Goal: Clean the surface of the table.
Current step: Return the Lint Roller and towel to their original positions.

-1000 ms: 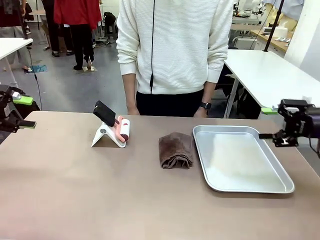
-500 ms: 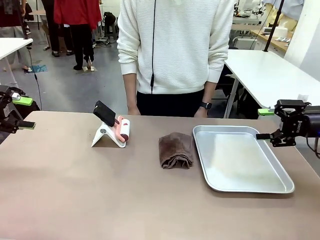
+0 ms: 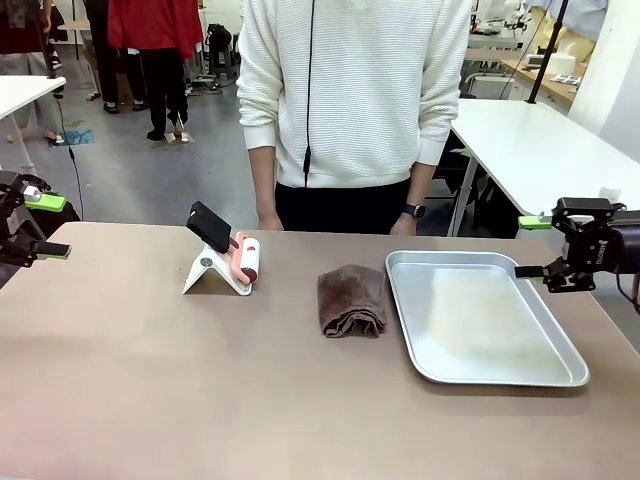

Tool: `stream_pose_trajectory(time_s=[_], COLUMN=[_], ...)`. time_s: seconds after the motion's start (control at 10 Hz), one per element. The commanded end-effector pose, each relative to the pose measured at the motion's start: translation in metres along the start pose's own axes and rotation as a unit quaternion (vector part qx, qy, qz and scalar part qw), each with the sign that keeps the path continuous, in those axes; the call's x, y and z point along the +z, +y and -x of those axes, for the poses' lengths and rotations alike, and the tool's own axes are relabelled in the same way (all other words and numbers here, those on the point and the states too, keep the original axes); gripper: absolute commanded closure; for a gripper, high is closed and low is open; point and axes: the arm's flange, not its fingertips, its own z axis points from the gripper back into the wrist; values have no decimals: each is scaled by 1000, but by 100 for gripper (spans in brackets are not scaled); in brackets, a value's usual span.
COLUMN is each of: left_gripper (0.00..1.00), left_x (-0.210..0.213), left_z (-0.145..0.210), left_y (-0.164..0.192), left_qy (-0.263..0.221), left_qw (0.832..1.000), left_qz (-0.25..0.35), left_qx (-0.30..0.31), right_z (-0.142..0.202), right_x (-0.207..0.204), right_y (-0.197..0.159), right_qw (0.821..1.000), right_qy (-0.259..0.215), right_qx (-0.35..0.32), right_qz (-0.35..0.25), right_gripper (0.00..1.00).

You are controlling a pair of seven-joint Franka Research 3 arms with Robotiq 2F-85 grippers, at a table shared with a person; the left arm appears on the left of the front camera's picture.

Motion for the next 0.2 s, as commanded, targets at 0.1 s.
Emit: stream_pose_trajectory(time_s=[0.1], left_gripper=[0], left_x=[-1], left_z=[4], left_y=[-2], left_qy=[0], left_qw=[1000], left_qz=[-4], left_qx=[1], right_z=[-1], right_x=[-2], right_y=[3], right_qw=[1000], right_qy=[-11], right_qx=[-10], right_qz=[-3], right_gripper=[0])
